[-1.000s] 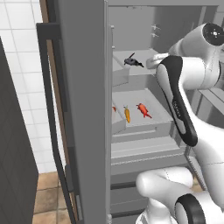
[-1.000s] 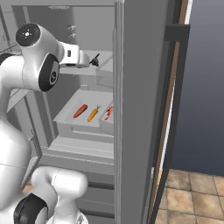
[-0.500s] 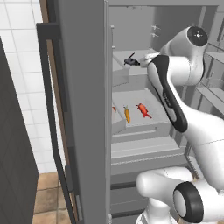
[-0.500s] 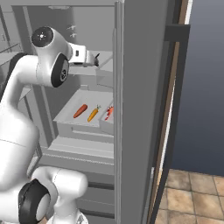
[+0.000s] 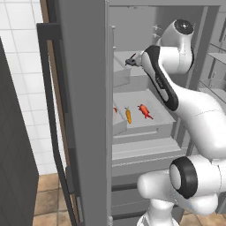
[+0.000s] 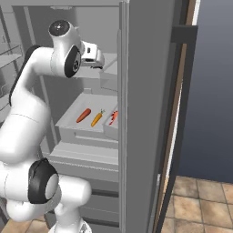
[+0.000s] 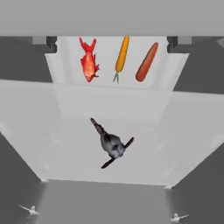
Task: Place one carrot and one fish in each tupperware on the nearby counter, to pack two identical lunches.
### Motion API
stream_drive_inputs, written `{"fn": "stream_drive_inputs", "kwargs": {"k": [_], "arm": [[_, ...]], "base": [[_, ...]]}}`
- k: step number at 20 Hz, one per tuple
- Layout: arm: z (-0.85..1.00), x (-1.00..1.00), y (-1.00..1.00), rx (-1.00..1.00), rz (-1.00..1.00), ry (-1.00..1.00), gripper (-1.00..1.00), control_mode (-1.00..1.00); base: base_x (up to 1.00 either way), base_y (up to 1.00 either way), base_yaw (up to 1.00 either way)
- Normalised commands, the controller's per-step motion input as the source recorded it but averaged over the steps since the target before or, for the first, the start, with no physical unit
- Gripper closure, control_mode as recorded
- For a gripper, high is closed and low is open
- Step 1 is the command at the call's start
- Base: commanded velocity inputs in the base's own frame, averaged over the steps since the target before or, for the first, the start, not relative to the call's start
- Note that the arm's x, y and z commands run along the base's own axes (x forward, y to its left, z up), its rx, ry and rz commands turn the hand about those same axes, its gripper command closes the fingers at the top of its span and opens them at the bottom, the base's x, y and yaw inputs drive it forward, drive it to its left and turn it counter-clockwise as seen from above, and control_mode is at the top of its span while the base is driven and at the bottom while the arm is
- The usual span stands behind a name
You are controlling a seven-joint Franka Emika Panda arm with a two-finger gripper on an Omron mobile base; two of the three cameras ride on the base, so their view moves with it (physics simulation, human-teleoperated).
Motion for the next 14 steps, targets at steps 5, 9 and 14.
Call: {"fn": "stream_drive_inputs", "kwargs": {"k": [5, 9, 14], "arm": [[-0.13, 0.48, 0.0, 0.0, 0.0, 0.03, -1.0, -1.0], [-0.27, 0.44, 0.0, 0.0, 0.0, 0.0, -1.0, -1.0], [-0.24, 0.46, 0.0, 0.0, 0.0, 0.0, -1.0, -1.0]], "base": [[0.0, 0.0, 0.0], [0.0, 0.0, 0.0], [0.0, 0.0, 0.0]]}}
